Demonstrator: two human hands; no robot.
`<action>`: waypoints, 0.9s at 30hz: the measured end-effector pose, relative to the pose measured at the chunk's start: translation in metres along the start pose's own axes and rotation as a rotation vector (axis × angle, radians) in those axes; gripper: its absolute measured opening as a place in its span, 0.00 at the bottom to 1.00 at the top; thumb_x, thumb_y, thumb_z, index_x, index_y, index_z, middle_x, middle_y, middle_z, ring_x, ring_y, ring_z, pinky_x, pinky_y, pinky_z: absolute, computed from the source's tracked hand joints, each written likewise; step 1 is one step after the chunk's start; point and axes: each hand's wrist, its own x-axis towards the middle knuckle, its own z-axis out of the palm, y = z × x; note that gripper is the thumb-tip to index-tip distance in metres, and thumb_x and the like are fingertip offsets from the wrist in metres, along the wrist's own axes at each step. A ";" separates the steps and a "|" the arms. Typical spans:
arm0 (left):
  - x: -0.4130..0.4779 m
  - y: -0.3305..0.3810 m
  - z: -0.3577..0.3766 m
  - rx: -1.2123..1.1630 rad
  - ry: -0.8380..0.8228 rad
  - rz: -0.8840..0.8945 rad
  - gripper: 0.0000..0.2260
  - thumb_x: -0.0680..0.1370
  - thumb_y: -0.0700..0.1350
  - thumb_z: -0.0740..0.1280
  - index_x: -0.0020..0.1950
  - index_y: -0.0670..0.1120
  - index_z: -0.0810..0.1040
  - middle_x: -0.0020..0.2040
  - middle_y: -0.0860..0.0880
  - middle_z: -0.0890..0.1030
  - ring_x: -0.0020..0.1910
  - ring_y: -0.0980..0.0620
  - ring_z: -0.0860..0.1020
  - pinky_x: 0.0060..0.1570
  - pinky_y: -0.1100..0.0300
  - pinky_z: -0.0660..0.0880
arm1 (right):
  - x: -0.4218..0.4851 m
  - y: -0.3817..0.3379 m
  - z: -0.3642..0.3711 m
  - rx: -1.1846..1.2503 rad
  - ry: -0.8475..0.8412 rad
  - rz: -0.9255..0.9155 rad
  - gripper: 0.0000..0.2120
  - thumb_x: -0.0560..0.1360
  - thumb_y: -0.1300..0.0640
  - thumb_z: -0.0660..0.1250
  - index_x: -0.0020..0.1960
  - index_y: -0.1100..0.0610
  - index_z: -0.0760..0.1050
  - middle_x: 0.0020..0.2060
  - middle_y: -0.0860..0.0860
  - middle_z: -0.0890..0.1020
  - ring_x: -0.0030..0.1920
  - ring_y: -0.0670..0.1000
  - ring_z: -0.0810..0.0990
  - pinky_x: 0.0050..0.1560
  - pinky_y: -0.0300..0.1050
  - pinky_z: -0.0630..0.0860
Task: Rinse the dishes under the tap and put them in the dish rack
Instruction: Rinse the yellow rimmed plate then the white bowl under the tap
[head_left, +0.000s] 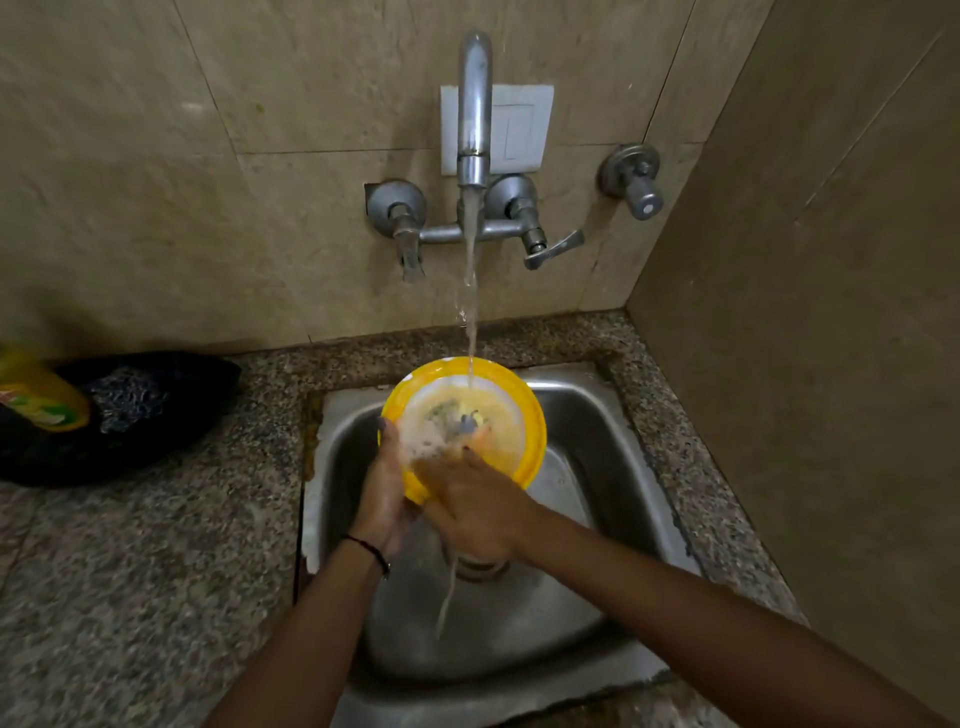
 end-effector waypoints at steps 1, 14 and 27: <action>-0.002 -0.002 0.003 0.007 -0.020 -0.009 0.31 0.78 0.67 0.50 0.65 0.47 0.77 0.58 0.45 0.83 0.57 0.47 0.81 0.59 0.48 0.77 | 0.008 0.002 -0.005 0.020 -0.005 -0.006 0.26 0.75 0.47 0.46 0.64 0.60 0.70 0.65 0.59 0.73 0.68 0.57 0.67 0.73 0.57 0.53; 0.005 -0.008 -0.007 0.125 0.165 0.003 0.25 0.79 0.62 0.57 0.61 0.44 0.78 0.54 0.42 0.83 0.48 0.46 0.81 0.43 0.55 0.78 | -0.034 -0.024 -0.011 -0.442 -0.161 0.447 0.37 0.75 0.37 0.58 0.76 0.54 0.52 0.77 0.57 0.46 0.76 0.60 0.40 0.61 0.79 0.39; -0.006 0.023 -0.002 0.067 -0.148 0.061 0.27 0.76 0.63 0.57 0.68 0.47 0.73 0.64 0.43 0.79 0.62 0.43 0.77 0.63 0.43 0.73 | -0.044 0.030 -0.093 0.820 0.360 0.384 0.07 0.73 0.57 0.71 0.50 0.57 0.81 0.44 0.56 0.84 0.41 0.51 0.81 0.40 0.42 0.75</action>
